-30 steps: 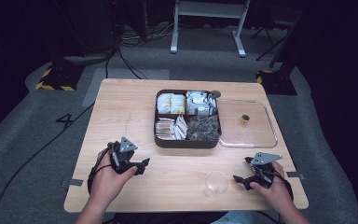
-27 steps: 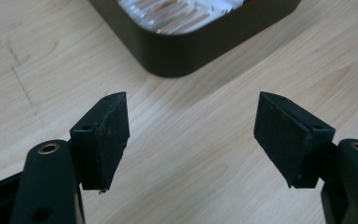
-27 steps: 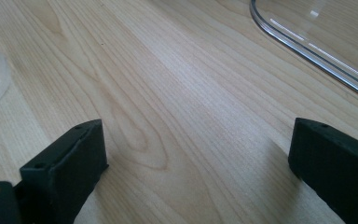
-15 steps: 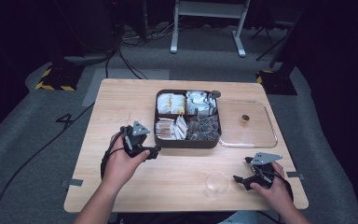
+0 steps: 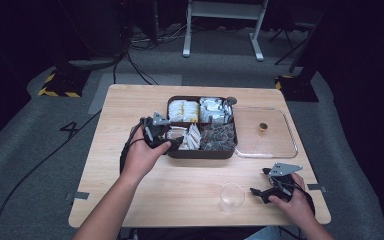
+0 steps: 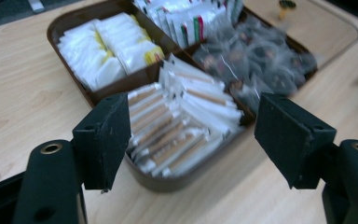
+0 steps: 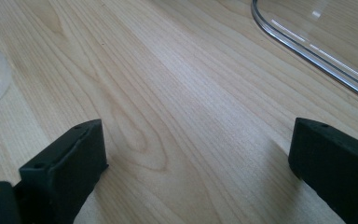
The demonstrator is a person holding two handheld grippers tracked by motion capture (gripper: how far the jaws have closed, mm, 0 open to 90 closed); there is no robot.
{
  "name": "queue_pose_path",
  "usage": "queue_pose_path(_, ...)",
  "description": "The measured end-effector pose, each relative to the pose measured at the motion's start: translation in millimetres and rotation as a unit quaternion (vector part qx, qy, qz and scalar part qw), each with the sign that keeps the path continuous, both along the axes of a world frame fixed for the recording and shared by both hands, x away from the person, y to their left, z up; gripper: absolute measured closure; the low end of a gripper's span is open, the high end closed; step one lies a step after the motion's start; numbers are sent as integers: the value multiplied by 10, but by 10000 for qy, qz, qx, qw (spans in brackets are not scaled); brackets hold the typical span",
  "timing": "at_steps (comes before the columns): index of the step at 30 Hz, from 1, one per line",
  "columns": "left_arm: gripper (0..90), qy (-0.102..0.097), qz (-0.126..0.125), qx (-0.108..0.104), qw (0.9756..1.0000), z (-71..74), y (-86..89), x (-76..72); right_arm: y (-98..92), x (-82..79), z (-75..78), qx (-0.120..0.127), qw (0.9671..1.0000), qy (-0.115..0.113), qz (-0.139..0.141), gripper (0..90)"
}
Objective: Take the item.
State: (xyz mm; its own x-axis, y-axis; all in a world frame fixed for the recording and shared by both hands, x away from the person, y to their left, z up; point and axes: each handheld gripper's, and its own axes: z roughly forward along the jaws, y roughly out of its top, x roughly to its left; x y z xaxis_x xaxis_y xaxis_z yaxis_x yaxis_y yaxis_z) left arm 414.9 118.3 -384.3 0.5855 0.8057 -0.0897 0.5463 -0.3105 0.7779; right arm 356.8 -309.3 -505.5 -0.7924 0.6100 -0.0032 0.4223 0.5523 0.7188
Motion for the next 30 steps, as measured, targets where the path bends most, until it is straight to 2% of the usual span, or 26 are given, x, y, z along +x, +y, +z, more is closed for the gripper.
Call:
queue_pose_path(3, 298, -50, 210, -65, 9997, -32, -9, 128, 0, 0, 0, -3, 10000, 1, 0, 42)
queue_pose_path(4, 300, -40, 215, -58, 9997, -33, -12, 158, 0, 0, 1, -3, 10000, 2, -1, 42)
queue_pose_path(7, 301, -51, 233, -212, 9995, -40, -68, 277, 0, 1, 0, -10, 10000, -7, 5, 42)
queue_pose_path(13, 313, -92, 341, -87, 9993, -52, -171, 529, 5, 9, 1, 8, 10000, 8, -12, 43)
queue_pose_path(16, 320, -45, 407, -124, 9991, -60, -189, 604, 14, 20, 1, 10, 10000, 8, -54, 43)
queue_pose_path(17, 321, 31, 500, -181, 9986, -75, -210, 702, 18, 27, 1, 4, 10000, 0, -64, 43)
queue_pose_path(22, 323, 96, 606, -150, 9980, -122, -232, 873, 23, 38, 2, -2, 10000, -1, -78, 44)
queue_pose_path(24, 322, 208, 670, -323, 9970, -174, -218, 979, 24, 43, 1, 0, 10000, 3, -73, 45)
queue_pose_path(26, 322, 215, 756, -364, 9962, -209, -201, 1045, 25, 43, 2, 0, 10000, 1, -75, 45)
queue_pose_path(30, 337, 198, 898, -224, 9955, -265, -173, 1168, 23, 46, 2, 7, 10000, 4, -65, 47)
